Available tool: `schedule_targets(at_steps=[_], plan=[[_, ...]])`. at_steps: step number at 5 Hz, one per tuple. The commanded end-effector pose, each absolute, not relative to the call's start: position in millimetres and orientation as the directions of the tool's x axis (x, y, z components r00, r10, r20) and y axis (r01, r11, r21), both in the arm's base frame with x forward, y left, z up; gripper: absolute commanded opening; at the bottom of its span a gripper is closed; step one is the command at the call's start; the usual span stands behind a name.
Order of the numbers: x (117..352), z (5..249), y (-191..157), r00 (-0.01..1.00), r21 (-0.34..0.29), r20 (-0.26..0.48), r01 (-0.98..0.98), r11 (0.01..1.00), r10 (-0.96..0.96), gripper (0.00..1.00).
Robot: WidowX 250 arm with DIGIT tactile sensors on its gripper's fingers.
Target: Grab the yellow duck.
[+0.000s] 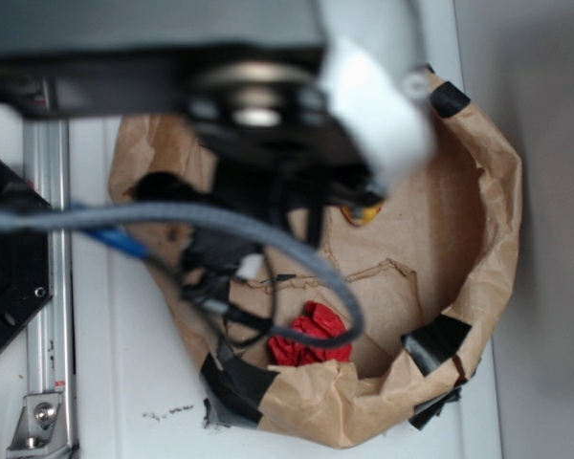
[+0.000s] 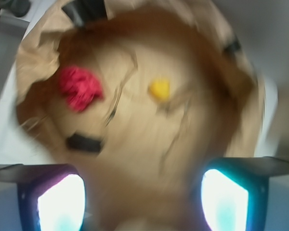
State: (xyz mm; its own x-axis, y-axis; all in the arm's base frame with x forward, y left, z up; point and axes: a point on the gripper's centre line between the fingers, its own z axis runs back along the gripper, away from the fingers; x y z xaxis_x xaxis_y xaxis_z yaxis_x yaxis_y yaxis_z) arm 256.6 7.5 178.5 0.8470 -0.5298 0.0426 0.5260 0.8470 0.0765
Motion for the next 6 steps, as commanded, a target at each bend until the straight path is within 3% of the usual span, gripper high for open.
schedule_targets(at_steps=[1,2,5,6], plan=[[285,139,2,0.818,0.14,0.165,0.533,0.835,-0.55,1.0],[280,133,-4,0.844,0.063,0.107,0.522,0.851,-0.526,1.0],[280,133,-4,0.844,0.063,0.107,0.522,0.851,-0.526,1.0],[281,117,-16,0.787,0.096,0.18,0.583,0.807,-0.59,1.0]])
